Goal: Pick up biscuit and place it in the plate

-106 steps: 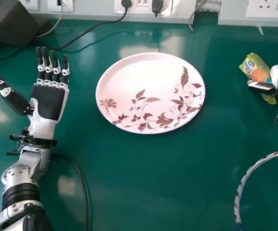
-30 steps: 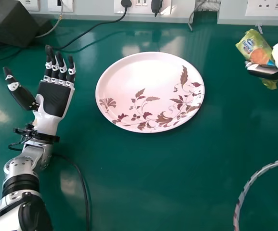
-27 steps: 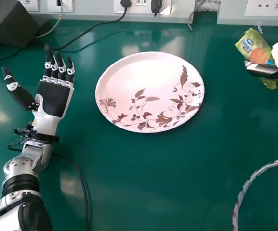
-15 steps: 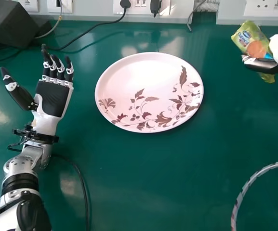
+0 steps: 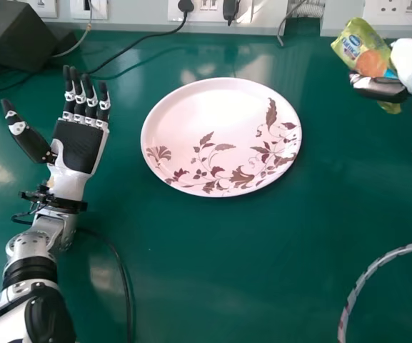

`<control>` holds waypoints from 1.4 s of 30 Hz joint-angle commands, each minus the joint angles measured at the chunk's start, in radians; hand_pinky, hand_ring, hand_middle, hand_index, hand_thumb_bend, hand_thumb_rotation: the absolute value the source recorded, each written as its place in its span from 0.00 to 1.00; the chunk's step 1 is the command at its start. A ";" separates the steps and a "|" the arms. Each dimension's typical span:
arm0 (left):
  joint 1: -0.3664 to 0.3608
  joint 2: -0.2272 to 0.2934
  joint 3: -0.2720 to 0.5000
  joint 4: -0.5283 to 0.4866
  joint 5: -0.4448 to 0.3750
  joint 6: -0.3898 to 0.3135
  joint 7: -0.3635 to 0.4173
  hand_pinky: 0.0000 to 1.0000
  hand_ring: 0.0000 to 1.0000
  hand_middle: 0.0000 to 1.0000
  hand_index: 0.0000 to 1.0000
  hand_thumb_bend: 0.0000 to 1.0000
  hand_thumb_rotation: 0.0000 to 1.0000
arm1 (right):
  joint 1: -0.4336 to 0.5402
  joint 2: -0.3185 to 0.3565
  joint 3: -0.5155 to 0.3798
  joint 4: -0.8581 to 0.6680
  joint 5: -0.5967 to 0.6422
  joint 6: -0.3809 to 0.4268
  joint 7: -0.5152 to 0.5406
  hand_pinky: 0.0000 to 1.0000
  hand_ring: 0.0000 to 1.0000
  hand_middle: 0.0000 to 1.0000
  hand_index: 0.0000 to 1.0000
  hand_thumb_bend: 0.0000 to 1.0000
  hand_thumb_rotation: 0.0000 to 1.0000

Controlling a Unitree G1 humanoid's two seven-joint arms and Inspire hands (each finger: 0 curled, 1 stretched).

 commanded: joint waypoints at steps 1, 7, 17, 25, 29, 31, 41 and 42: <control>0.090 -0.030 -0.008 0.058 0.042 -0.017 -0.005 0.86 0.78 0.83 0.90 0.99 0.51 | -0.031 0.013 -0.003 -0.029 -0.014 -0.004 0.016 0.05 0.08 0.48 0.49 0.51 0.00; 0.092 -0.031 -0.009 0.058 0.036 -0.014 -0.009 0.90 0.77 0.83 0.88 0.99 0.52 | -0.049 0.032 0.000 -0.057 -0.043 -0.012 0.056 0.05 0.08 0.48 0.49 0.51 0.00; 0.091 -0.031 -0.007 0.055 0.032 -0.008 0.003 0.90 0.77 0.83 0.89 0.99 0.48 | -0.057 0.059 -0.010 -0.097 -0.050 -0.031 0.073 0.05 0.08 0.48 0.49 0.51 0.00; 0.093 -0.033 -0.012 0.050 0.033 -0.005 -0.011 0.84 0.75 0.80 0.90 1.00 0.45 | -0.054 0.073 -0.014 -0.128 -0.064 -0.056 0.067 0.05 0.07 0.48 0.49 0.51 0.00; 0.091 -0.030 -0.012 0.054 0.034 -0.005 -0.006 0.84 0.75 0.80 0.90 1.00 0.47 | -0.050 0.081 -0.020 -0.138 -0.061 -0.073 0.058 0.05 0.07 0.48 0.49 0.51 0.00; 0.090 -0.030 -0.014 0.053 0.036 -0.006 -0.005 0.85 0.76 0.81 0.90 1.00 0.48 | -0.050 0.083 -0.021 -0.141 -0.061 -0.081 0.058 0.05 0.07 0.48 0.49 0.51 0.00; 0.088 -0.026 -0.018 0.051 0.035 0.011 0.001 0.84 0.75 0.81 0.91 1.00 0.48 | -0.053 0.104 -0.022 -0.138 -0.058 -0.137 0.022 0.05 0.07 0.48 0.49 0.51 0.00; 0.089 -0.027 -0.019 0.049 0.035 0.010 -0.001 0.84 0.75 0.81 0.92 1.00 0.47 | -0.054 0.108 -0.022 -0.138 -0.056 -0.140 0.020 0.05 0.07 0.48 0.49 0.51 0.00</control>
